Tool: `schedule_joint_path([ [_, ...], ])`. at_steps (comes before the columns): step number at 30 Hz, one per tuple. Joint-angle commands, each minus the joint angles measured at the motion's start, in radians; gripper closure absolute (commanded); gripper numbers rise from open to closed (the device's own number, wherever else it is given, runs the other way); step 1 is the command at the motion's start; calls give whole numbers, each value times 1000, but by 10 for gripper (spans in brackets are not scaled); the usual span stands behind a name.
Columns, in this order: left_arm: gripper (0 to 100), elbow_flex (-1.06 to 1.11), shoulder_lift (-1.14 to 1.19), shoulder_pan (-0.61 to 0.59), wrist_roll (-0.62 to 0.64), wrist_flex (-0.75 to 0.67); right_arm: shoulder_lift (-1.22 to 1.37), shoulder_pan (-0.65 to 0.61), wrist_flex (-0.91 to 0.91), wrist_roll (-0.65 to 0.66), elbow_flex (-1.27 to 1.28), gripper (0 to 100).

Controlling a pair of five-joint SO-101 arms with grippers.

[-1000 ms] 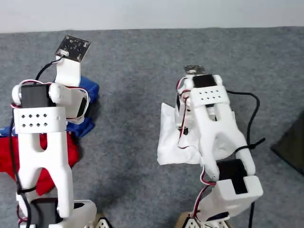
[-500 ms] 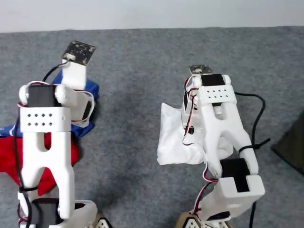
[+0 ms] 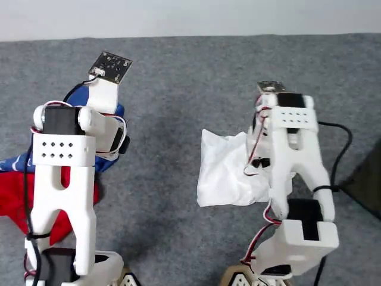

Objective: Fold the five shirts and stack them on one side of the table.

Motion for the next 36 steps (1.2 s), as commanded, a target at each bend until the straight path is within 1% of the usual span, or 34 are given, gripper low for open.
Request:
schedule_joint_path([
  [1,867,-5,-41,6,35,3,-21,79,-19,71,-74,988],
  [5,867,-4,-41,6,37,3,-21,162,-16,146,-74,988],
  [11,867,-4,-41,6,38,3,-73,277,-10,226,-77,988],
  [13,867,-4,-41,6,57,3,-93,315,-10,262,-74,988],
  [19,867,-2,-40,8,64,0,-102,394,-8,339,-72,988],
  [23,867,-2,-40,8,64,2,-101,415,-24,373,-26,988],
  [28,867,-2,-40,8,64,2,-102,407,-154,397,87,984],
  [30,867,-2,-41,8,64,3,-104,404,-160,399,94,950],
  [34,867,-2,-41,8,64,3,-122,400,-136,397,72,813],
  [36,867,1,-41,8,64,3,-142,375,-104,397,35,766],
])
